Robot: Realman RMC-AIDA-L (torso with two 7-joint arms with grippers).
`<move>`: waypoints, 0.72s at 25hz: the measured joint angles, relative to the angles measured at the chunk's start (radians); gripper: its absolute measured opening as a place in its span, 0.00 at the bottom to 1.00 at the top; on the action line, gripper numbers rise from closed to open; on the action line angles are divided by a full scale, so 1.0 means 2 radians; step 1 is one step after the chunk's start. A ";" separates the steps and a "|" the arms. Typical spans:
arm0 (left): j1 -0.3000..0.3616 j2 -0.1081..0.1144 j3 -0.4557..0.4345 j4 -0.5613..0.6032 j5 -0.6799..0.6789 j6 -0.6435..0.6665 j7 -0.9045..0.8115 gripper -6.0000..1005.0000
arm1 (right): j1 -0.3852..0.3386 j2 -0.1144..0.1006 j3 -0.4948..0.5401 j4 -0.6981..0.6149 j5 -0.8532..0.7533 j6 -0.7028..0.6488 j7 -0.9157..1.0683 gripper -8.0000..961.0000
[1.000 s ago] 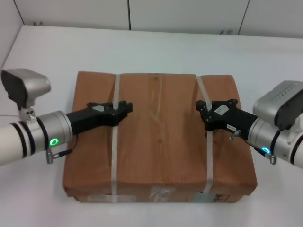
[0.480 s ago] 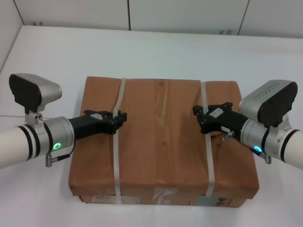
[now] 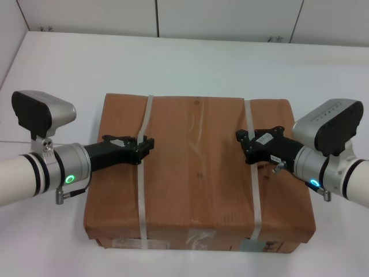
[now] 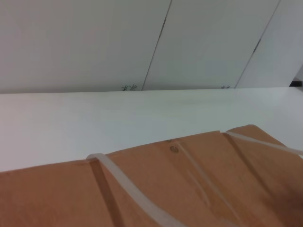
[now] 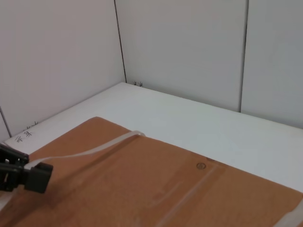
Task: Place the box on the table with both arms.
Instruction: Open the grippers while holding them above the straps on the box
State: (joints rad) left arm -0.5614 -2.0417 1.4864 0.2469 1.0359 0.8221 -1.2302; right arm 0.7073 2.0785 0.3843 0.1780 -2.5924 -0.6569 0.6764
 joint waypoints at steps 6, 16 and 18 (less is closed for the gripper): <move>0.001 0.000 0.000 -0.001 0.000 0.000 0.000 0.20 | -0.001 0.000 -0.004 0.000 0.000 0.001 0.000 0.12; 0.002 0.000 0.000 -0.002 0.006 -0.001 0.007 0.41 | -0.018 0.000 0.009 0.003 0.011 0.011 0.005 0.18; 0.004 0.000 0.000 -0.002 0.007 -0.001 0.014 0.48 | -0.021 0.000 0.012 0.001 0.014 0.013 0.008 0.28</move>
State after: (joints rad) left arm -0.5535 -2.0417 1.4864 0.2423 1.0496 0.8206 -1.2031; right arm 0.6648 2.0786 0.4081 0.1807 -2.5635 -0.6308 0.6926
